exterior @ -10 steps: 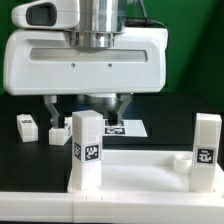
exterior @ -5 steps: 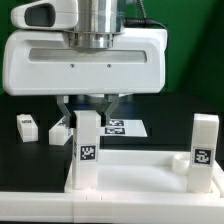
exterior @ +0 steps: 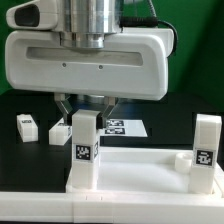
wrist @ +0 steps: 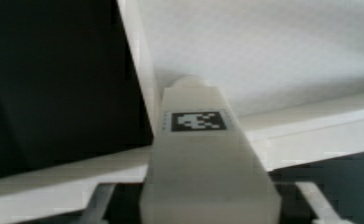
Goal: Assemble desk
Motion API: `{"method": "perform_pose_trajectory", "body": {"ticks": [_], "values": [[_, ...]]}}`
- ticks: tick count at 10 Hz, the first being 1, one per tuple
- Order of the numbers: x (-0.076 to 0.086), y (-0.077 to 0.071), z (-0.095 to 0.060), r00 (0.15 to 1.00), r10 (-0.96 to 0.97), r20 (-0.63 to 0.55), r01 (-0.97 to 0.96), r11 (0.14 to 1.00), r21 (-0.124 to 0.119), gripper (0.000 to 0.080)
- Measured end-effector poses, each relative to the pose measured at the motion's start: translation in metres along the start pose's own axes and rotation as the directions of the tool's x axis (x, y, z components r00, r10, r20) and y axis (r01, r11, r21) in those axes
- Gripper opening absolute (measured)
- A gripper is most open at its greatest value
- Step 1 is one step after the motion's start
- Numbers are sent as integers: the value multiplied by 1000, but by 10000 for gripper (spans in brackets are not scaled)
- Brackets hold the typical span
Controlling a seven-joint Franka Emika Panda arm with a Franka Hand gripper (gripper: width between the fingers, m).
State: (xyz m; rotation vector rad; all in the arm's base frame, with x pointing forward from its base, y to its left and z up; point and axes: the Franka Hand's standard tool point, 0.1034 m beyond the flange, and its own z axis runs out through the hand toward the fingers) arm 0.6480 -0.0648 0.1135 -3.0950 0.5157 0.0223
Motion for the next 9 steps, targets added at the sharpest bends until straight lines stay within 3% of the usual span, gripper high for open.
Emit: {"method": "perform_pose_trajectory", "body": {"ticks": [3, 4, 5, 6, 7, 8, 9], "values": [[-2, 2, -1, 990, 141, 15, -141, 990, -8, 297], [-2, 3, -1, 990, 138, 15, -138, 990, -10, 371], [-2, 3, 0, 990, 139, 14, -139, 990, -9, 371], [-2, 3, 0, 990, 139, 14, -139, 990, -10, 561], [-3, 4, -2, 989, 148, 18, -148, 989, -9, 561], [-7, 6, -13, 984, 174, 23, -174, 985, -3, 630], [-20, 5, -26, 961, 275, 28, -275, 961, 7, 630]]}}
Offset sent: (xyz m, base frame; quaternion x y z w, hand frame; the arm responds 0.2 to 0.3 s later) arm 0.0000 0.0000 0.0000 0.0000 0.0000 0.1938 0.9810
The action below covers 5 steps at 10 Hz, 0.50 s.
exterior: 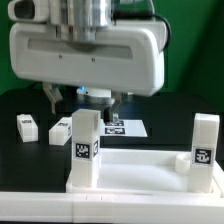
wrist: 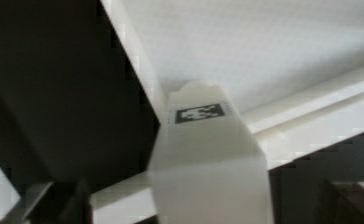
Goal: Assemble desk
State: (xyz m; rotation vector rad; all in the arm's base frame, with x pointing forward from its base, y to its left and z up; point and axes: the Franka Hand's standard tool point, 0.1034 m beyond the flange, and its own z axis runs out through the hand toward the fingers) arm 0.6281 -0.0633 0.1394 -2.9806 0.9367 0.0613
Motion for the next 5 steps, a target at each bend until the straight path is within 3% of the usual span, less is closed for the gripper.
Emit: {"method": "perform_pose_trajectory", "body": {"ticks": [2, 3, 5], "values": [[-24, -1, -9, 991, 131, 18, -131, 991, 15, 649], [-27, -6, -7, 985, 170, 16, -171, 985, 31, 649], [-25, -8, -4, 987, 162, 14, -163, 986, 26, 649]]}}
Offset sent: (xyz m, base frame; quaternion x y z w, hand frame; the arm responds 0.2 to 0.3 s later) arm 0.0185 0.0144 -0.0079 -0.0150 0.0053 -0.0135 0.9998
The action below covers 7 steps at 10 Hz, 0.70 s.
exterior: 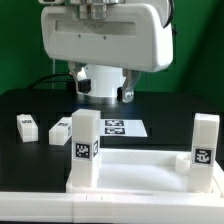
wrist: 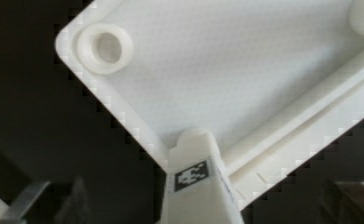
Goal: Assemble desk
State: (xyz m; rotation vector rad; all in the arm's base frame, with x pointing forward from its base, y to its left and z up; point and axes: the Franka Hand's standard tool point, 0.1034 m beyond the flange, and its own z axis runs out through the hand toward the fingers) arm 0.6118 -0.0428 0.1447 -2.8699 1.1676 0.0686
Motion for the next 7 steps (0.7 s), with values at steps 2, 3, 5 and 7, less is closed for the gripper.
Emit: {"method": "perform_pose_trajectory", "body": {"ticks": [2, 3, 5, 7], "values": [[0, 0, 1, 1000, 0, 1, 0, 1000, -1, 649], [0, 0, 1, 1000, 0, 1, 0, 1000, -1, 649], [0, 0, 1, 1000, 0, 1, 0, 1000, -1, 649], [-14, -1, 5, 997, 78, 0, -78, 997, 1, 649]]}}
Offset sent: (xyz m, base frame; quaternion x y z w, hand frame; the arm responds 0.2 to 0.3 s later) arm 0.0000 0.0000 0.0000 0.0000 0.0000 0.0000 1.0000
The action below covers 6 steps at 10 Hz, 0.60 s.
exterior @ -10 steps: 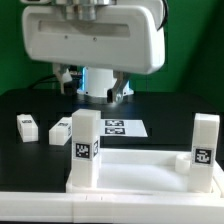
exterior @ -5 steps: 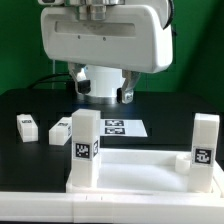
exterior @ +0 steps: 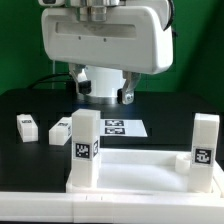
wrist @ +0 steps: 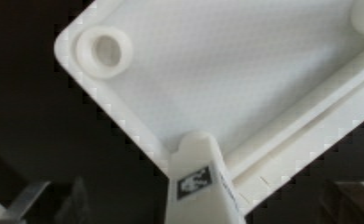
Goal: Assemble desk
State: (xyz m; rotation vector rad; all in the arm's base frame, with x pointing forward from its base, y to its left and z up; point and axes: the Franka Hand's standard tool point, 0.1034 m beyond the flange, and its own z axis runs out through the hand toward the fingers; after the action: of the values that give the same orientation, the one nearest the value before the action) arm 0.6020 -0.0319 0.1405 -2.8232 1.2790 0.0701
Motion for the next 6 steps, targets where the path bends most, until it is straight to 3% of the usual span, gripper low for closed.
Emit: {"method": "perform_pose_trajectory", "body": {"ticks": [2, 3, 6], "values": [[-28, 7, 19, 997, 72, -17, -72, 997, 4, 649], [-32, 10, 25, 998, 65, -16, -65, 998, -3, 649], [-32, 8, 25, 991, 134, -17, -134, 991, 0, 649]]}}
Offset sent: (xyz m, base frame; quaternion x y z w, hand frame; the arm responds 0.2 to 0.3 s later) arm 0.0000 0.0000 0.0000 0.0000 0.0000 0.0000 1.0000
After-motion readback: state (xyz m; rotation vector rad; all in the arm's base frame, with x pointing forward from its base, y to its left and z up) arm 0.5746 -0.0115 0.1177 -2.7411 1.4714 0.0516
